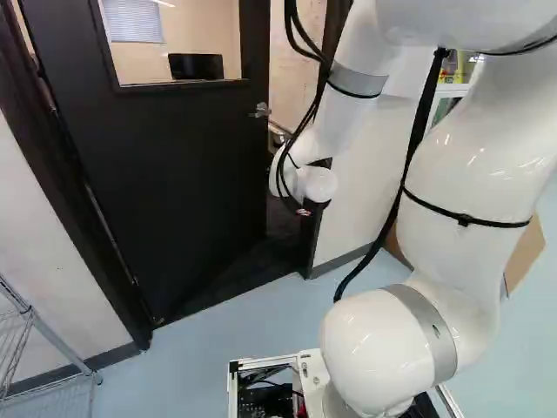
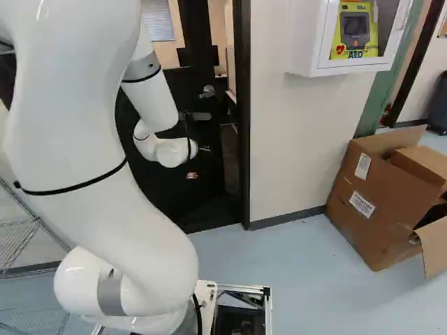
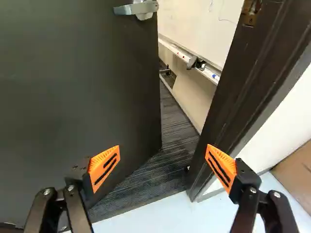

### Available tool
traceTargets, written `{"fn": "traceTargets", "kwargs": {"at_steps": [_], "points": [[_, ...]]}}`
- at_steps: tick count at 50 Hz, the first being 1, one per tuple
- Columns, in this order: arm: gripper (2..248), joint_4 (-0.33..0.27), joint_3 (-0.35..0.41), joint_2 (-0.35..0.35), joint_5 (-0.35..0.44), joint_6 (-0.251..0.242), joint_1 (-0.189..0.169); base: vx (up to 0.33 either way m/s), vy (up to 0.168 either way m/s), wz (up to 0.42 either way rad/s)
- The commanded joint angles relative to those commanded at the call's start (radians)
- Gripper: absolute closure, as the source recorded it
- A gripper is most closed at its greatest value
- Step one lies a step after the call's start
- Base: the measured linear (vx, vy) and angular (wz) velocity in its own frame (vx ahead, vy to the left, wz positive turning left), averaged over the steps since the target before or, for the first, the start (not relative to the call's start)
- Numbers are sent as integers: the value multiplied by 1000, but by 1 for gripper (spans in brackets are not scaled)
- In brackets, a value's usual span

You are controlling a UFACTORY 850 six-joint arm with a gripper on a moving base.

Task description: Open the door and move inside

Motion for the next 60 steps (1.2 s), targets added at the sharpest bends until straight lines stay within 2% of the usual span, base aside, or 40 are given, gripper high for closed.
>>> {"fn": "traceTargets", "kwargs": {"at_steps": [25,44,60], "points": [[3,-7,133,128,0,0,-19,0,0,0],[3,-11,202,198,0,0,-80,0,0,0],[3,-68,264,264,0,0,-134,0,0,0]]}}
